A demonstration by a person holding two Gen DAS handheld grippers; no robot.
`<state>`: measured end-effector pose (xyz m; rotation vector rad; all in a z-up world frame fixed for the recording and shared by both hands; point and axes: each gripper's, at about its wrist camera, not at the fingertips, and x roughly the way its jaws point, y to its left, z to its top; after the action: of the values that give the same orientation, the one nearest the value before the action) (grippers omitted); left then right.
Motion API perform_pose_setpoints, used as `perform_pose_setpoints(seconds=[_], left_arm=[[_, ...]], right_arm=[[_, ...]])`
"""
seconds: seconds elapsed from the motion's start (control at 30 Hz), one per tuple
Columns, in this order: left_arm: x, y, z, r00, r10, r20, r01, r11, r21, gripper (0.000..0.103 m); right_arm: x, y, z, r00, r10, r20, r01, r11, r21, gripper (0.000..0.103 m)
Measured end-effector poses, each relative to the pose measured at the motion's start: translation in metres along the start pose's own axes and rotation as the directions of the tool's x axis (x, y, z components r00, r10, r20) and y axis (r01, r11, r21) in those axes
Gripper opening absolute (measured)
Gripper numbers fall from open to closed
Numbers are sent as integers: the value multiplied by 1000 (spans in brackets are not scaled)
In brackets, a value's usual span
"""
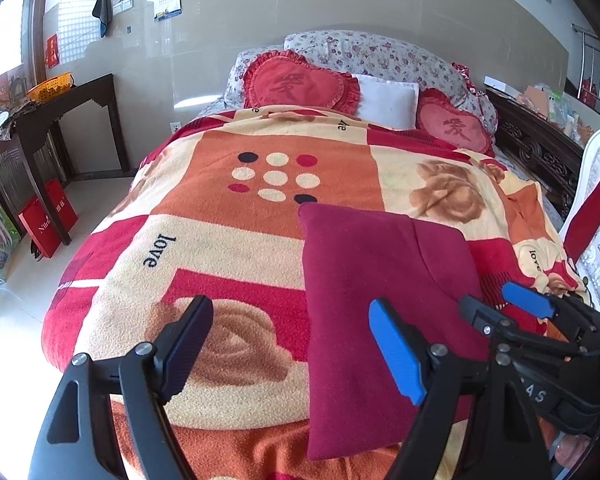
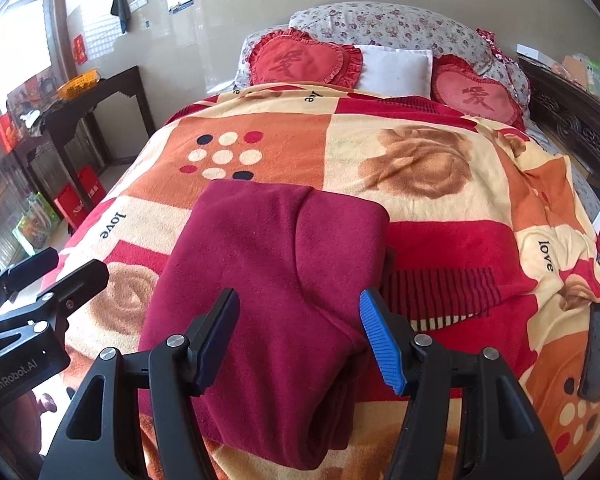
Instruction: Fold small clothes
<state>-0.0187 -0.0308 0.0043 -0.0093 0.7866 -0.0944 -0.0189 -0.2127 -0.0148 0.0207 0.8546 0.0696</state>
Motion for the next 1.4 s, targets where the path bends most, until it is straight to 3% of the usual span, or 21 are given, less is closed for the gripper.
perform_pose_setpoints(seconds=[1.4], left_arm=[[10,1,0,1000,11,-17,-11,1000,3,84]], right_arm=[[9,2,1,999,38,-18,-37,999,38,44]])
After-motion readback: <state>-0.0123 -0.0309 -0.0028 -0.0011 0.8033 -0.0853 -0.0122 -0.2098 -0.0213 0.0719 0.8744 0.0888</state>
